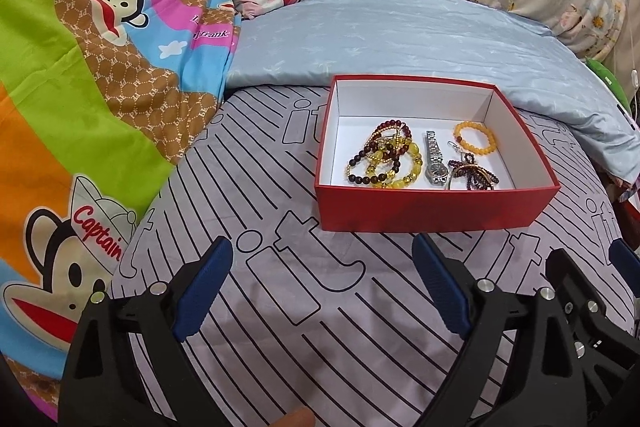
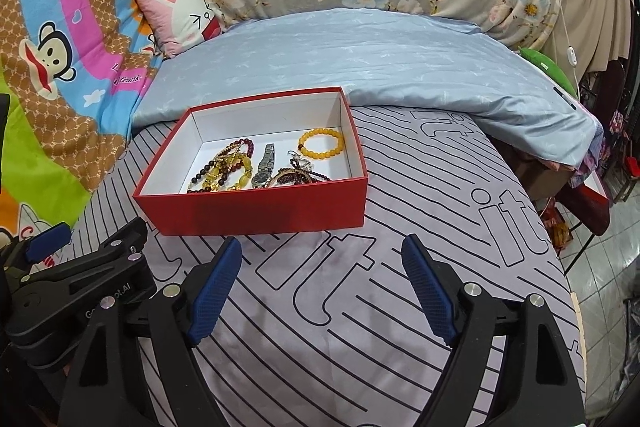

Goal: Organize jewelry

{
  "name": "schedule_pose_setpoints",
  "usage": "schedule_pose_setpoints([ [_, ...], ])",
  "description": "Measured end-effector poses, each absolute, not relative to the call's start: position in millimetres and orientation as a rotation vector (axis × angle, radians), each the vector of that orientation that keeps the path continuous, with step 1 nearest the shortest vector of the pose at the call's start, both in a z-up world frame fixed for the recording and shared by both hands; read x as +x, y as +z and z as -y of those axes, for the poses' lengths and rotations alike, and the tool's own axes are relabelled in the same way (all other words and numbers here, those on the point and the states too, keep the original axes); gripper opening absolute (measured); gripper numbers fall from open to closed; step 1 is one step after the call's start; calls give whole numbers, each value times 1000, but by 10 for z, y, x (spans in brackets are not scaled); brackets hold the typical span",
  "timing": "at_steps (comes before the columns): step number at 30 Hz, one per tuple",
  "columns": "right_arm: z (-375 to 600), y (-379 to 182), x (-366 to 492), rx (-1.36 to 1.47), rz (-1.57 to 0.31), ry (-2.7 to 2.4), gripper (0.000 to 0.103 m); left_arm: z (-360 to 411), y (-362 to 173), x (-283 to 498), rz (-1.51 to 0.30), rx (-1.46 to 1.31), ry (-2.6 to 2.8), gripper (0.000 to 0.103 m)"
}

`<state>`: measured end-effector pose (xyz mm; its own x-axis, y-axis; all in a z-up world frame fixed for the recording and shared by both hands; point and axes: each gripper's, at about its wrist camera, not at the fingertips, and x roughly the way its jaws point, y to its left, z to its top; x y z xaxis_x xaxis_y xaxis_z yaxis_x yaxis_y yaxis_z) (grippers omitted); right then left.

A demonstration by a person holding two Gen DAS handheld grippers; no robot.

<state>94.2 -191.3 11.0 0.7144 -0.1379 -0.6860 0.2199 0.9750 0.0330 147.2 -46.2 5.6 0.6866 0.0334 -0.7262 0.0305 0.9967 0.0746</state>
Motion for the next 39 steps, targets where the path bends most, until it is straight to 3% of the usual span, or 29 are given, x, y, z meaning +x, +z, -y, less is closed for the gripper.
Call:
schedule_pose_setpoints([
  [39, 1887, 93, 958, 117, -756, -196, 79, 434, 14, 1478, -822, 75, 2, 87],
])
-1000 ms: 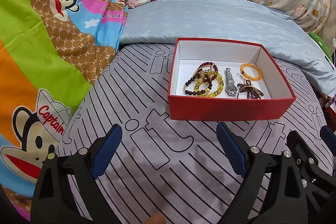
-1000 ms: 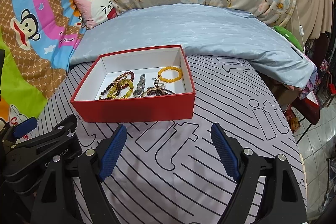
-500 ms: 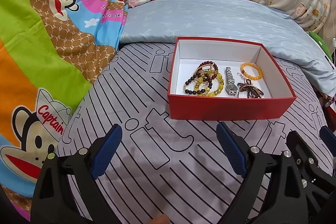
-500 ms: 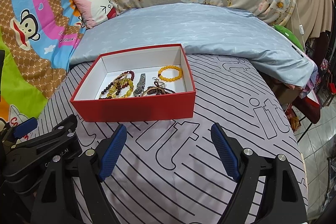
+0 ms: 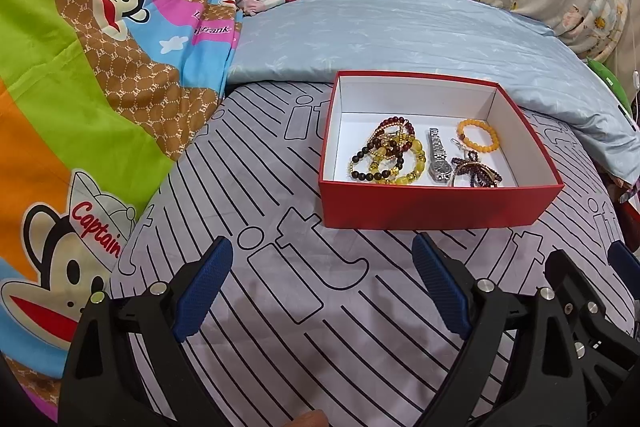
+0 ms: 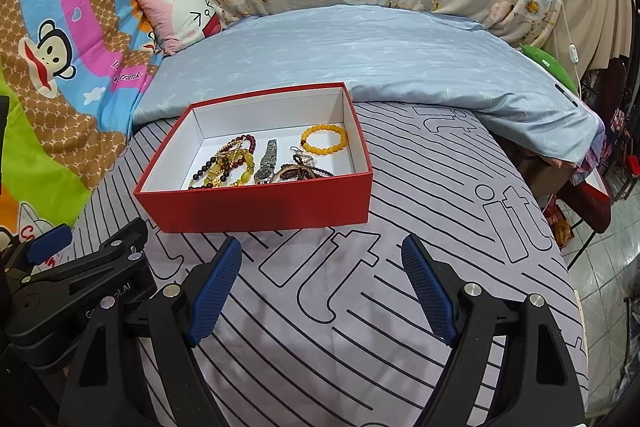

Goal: Organize jewelry

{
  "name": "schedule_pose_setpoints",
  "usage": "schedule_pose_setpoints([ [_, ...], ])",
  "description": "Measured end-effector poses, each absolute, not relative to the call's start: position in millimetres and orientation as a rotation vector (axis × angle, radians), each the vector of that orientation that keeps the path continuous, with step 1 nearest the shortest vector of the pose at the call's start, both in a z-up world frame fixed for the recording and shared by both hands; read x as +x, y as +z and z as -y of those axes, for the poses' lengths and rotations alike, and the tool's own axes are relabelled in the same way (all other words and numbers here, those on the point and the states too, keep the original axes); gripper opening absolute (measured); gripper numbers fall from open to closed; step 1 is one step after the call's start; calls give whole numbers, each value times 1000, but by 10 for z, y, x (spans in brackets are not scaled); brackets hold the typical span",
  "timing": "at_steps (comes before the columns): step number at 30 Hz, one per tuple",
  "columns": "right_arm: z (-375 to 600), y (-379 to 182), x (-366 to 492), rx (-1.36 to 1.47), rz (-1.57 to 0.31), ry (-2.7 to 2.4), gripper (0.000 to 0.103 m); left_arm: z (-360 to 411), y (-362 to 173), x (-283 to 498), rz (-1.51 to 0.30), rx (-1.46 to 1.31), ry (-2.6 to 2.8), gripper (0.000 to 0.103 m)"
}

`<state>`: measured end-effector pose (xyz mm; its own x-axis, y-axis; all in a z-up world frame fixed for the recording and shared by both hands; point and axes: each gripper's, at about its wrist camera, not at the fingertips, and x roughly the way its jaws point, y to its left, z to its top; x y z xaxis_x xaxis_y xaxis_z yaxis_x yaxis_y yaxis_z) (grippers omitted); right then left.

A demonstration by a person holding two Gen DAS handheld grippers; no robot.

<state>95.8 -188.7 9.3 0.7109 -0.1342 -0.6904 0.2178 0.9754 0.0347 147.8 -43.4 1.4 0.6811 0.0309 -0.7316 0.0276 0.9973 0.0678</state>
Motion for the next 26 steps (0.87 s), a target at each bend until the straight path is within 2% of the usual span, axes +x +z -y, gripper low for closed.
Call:
schedule_pose_setpoints([
  [26, 1866, 46, 926, 107, -758, -208, 79, 435, -23, 1507, -837, 76, -10, 87],
])
